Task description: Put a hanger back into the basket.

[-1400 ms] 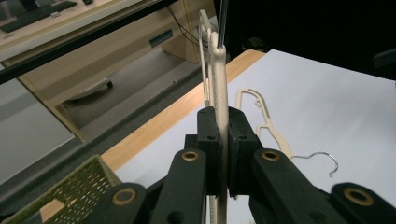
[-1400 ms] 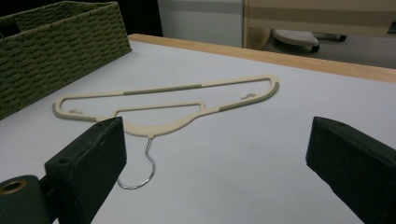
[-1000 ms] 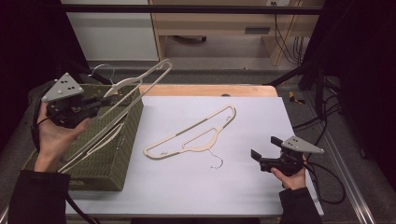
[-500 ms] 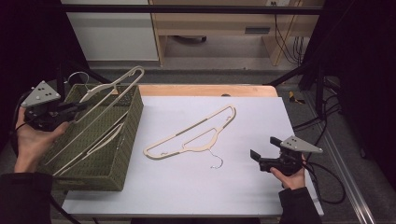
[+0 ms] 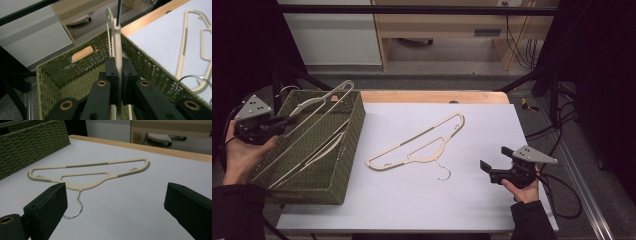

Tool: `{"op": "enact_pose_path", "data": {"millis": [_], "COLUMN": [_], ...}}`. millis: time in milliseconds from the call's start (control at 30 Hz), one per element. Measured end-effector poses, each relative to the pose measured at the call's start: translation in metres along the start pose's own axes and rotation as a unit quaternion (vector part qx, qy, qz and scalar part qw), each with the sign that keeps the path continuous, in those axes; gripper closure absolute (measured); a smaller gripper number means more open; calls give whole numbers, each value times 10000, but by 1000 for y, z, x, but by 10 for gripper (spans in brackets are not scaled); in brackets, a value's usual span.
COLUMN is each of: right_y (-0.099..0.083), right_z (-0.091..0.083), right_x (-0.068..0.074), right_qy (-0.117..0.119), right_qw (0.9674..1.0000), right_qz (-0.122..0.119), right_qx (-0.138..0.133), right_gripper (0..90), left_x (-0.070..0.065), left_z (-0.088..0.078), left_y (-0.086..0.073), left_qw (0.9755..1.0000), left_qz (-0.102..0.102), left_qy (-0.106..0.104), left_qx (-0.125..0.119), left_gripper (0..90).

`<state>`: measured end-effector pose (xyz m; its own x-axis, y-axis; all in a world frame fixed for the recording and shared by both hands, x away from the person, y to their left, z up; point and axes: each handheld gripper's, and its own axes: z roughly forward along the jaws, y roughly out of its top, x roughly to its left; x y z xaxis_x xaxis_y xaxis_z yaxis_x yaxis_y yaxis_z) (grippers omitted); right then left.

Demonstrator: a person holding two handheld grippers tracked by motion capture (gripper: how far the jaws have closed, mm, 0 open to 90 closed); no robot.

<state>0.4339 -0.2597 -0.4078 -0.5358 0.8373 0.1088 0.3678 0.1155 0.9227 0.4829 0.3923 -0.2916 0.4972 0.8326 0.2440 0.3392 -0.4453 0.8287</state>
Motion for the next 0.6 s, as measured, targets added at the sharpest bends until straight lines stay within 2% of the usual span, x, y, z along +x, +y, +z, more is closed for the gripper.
{"op": "enact_pose_path", "data": {"millis": [67,233,433,533,600], "right_y": [0,-1,-1,-1,-1], "right_z": [1,1,2,2,3], "right_x": [0,0,0,0,1], "right_qy": [-5,15,2,24,5], "right_qw": [10000,10000,10000,10000,10000], "right_qz": [-1,-76,-57,-67,-56], "right_qx": [2,52,38,69,67], "right_gripper": [54,54,54,55,55], "left_x": [1,-1,-3,-7,-10], "left_z": [2,5,8,16,23], "left_y": [-4,-14,-30,-35,-35], "left_qw": [9999,9998,9993,9990,9981], "left_qz": [39,151,240,311,483], "left_qy": [20,73,103,66,67], "left_qx": [99,104,255,319,387], "left_gripper": [858,858,858,858,858]}}
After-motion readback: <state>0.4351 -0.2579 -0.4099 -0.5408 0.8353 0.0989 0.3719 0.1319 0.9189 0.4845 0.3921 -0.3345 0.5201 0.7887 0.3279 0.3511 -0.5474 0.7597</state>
